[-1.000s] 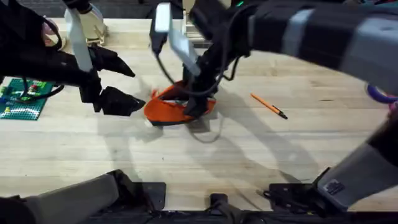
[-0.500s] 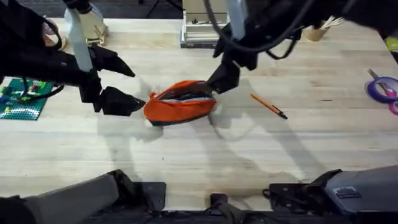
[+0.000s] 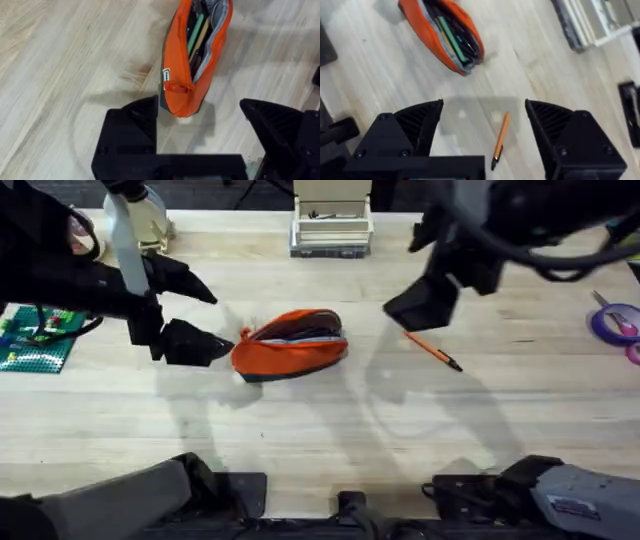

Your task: Unzip the bag, pick up the pens from the table one at a time and place them inside, then zip the bag closed.

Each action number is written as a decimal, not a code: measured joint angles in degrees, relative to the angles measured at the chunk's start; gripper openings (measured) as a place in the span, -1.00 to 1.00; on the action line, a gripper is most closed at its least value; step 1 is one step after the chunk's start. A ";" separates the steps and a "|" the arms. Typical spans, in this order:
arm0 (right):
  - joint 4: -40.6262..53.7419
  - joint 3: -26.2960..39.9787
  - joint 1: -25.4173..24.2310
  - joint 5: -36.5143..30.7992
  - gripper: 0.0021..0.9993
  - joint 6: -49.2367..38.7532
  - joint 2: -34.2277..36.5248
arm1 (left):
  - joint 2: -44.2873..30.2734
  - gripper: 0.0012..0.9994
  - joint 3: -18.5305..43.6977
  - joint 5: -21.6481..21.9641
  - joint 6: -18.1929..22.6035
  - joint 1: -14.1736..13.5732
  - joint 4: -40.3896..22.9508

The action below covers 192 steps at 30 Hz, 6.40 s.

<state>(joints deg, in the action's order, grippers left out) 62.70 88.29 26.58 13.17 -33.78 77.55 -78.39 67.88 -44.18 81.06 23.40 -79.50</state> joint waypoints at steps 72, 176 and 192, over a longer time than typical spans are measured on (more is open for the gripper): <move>-27.00 -37.00 -23.64 -1.66 1.00 2.09 10.94 | 0.00 0.99 0.00 0.00 0.00 0.00 -0.22; -19.78 -19.54 5.67 -2.82 -0.93 -30.53 8.05 | 0.00 0.99 0.00 0.00 0.00 0.00 -0.22; -32.36 -19.52 15.38 -2.40 -0.93 -30.24 13.75 | 0.00 0.99 0.00 0.02 0.00 0.00 -0.22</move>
<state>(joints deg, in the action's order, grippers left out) 30.34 68.77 41.96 10.76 -64.02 91.30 -78.39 67.88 -44.16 81.06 23.40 -79.72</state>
